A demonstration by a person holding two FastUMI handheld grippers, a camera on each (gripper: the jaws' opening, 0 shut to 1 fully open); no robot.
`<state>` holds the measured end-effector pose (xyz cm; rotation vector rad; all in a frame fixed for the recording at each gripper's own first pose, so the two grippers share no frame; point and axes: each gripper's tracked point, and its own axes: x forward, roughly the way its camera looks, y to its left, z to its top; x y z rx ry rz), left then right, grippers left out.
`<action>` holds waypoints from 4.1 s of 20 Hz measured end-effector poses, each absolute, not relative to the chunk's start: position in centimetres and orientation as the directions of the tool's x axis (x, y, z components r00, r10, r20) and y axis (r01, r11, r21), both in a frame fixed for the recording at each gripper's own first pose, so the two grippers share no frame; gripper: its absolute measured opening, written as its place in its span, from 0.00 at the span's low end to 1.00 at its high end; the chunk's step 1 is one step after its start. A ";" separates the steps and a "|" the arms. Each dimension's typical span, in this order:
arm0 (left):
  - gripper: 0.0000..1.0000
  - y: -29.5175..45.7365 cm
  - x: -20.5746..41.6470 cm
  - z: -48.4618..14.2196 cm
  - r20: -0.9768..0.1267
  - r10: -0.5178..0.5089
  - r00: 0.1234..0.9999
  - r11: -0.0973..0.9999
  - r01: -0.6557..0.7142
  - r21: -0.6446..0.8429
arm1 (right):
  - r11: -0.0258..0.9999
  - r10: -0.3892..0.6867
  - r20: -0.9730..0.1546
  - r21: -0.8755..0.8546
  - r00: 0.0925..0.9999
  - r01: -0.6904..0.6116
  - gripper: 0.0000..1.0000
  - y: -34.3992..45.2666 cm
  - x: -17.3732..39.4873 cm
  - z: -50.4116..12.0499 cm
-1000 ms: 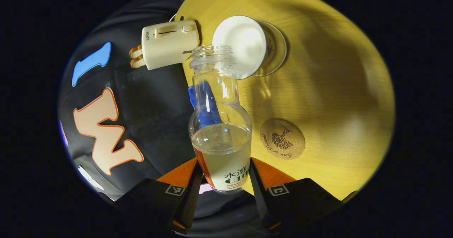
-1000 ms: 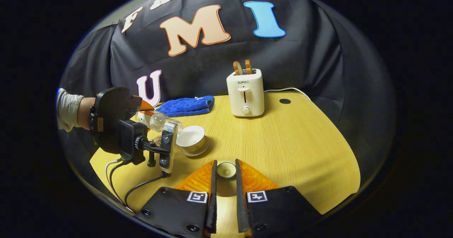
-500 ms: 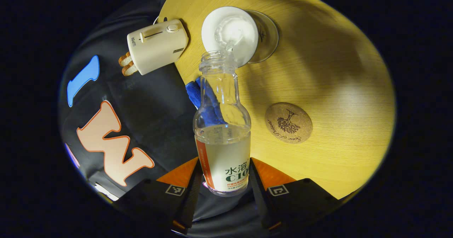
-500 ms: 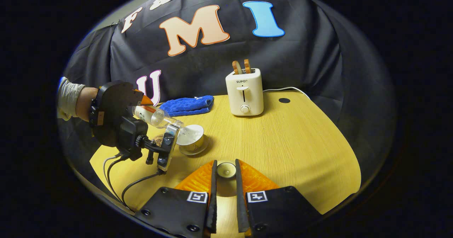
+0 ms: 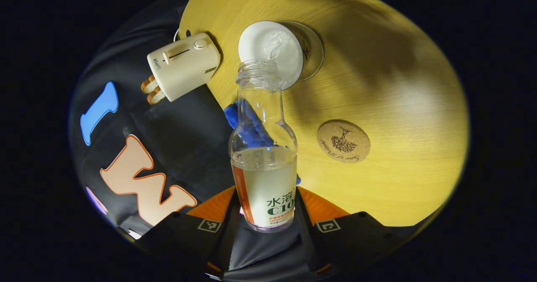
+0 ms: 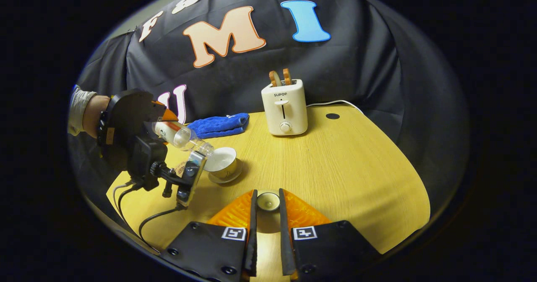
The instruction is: Open the teacup lid with one hand, grasp the water bottle and pour water into the teacup with the other hand; after pouring, place the water bottle on the coaster and then close the teacup lid.
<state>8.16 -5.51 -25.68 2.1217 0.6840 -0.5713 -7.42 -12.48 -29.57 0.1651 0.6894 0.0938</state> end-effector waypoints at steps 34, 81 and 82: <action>0.66 -7.2 6.6 -31.6 -0.595 -0.142 0.791 0.711 0.499 0.495 | 0.989 0.148 -0.659 0.099 0.737 -0.109 0.26 -6.5 -5.6 -25.3; 0.94 -2.0 0.9 -30.5 -0.511 -0.152 0.846 0.972 0.221 0.075 | 0.973 0.222 -0.651 0.100 0.726 -0.208 0.26 2.0 1.6 -25.1; 0.94 -1.7 0.5 -29.9 -0.507 -0.145 0.850 0.973 0.216 0.082 | 0.973 0.221 -0.649 0.099 0.728 -0.207 0.26 2.0 2.3 -25.5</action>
